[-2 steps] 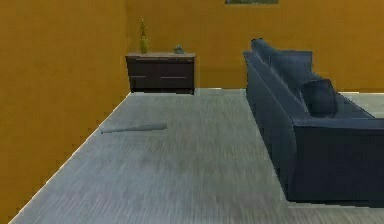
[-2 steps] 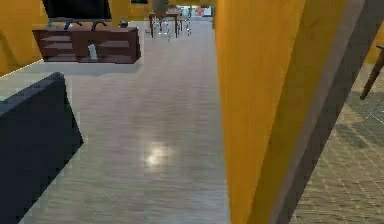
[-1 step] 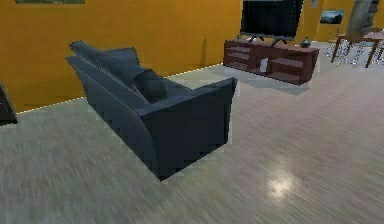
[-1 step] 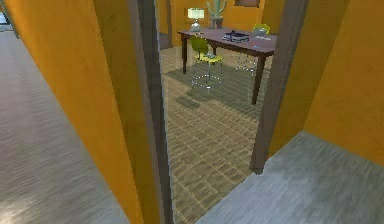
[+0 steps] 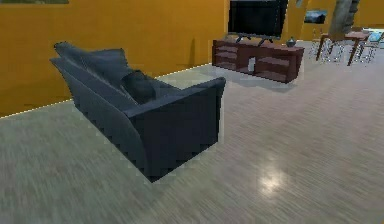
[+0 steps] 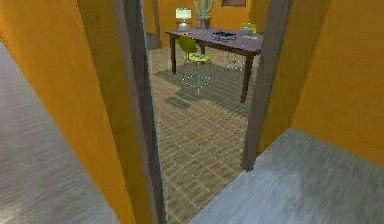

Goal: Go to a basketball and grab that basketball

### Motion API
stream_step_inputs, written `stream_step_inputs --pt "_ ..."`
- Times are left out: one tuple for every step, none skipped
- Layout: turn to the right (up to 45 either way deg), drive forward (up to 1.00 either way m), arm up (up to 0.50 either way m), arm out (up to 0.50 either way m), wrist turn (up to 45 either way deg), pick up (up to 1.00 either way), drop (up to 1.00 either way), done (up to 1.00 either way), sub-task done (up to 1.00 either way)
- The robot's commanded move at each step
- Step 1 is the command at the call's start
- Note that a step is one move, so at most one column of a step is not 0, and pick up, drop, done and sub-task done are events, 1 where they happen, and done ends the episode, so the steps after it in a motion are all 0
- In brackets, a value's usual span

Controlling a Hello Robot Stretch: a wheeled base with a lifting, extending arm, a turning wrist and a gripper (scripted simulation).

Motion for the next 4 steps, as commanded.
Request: stream_step_inputs --pt "0.0 0.5 0.0 0.0 0.0 0.0 0.0 0.0 0.0" --pt "36.0 0.0 0.0 0.0 0.0 0.0 0.0 0.0 0.0" --pt "0.0 1.0 0.0 0.0 0.0 0.0 0.0 0.0 0.0" --pt "3.0 0.0 0.0 0.0 0.0 0.0 0.0 0.0 0.0"
